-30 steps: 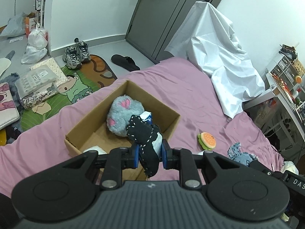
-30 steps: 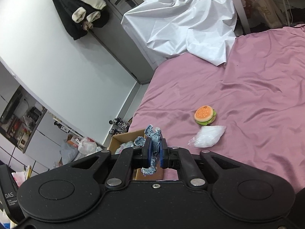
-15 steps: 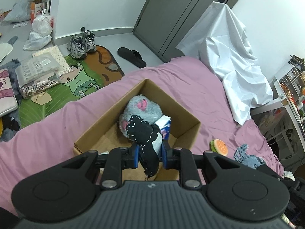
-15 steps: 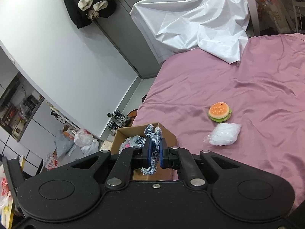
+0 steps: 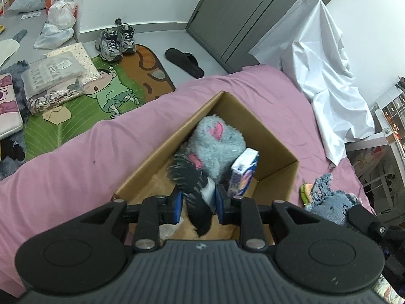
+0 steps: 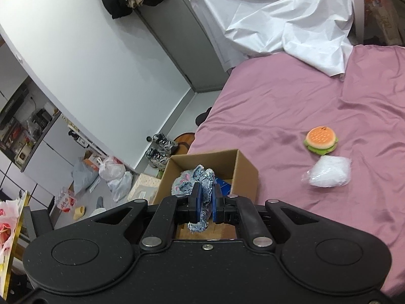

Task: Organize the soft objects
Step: 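Open the left tool releasing the felt cutout into the box while the right tool releases the denim plush, then withdraw both tools from the box toward the burger plush and plastic bag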

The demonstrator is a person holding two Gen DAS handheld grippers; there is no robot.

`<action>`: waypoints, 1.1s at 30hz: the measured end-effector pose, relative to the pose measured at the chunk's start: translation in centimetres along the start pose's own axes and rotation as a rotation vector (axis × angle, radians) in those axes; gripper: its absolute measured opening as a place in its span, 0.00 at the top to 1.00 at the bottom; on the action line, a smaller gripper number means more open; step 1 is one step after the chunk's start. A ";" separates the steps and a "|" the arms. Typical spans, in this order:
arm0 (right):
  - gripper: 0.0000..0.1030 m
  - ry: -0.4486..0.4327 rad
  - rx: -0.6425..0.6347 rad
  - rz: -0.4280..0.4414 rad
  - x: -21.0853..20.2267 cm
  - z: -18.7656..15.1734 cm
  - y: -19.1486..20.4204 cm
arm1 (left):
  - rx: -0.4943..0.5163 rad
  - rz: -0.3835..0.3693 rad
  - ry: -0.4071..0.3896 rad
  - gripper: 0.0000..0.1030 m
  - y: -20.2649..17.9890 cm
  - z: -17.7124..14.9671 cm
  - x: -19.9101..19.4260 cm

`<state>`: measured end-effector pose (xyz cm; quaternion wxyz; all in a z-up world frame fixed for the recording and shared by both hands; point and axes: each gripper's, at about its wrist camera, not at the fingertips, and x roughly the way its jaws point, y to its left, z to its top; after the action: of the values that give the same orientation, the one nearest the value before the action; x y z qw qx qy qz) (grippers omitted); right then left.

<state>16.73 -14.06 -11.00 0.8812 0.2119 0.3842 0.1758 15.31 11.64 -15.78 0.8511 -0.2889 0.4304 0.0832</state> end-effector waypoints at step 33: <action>0.33 0.035 0.025 -0.035 -1.1 -1.1 0.1 | 0.073 0.060 -0.034 0.16 -1.3 0.3 -3.4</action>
<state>15.24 -14.20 -10.96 0.8747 0.2130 0.4053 0.1590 13.90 11.07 -12.41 0.8654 -0.2432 0.4272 0.0977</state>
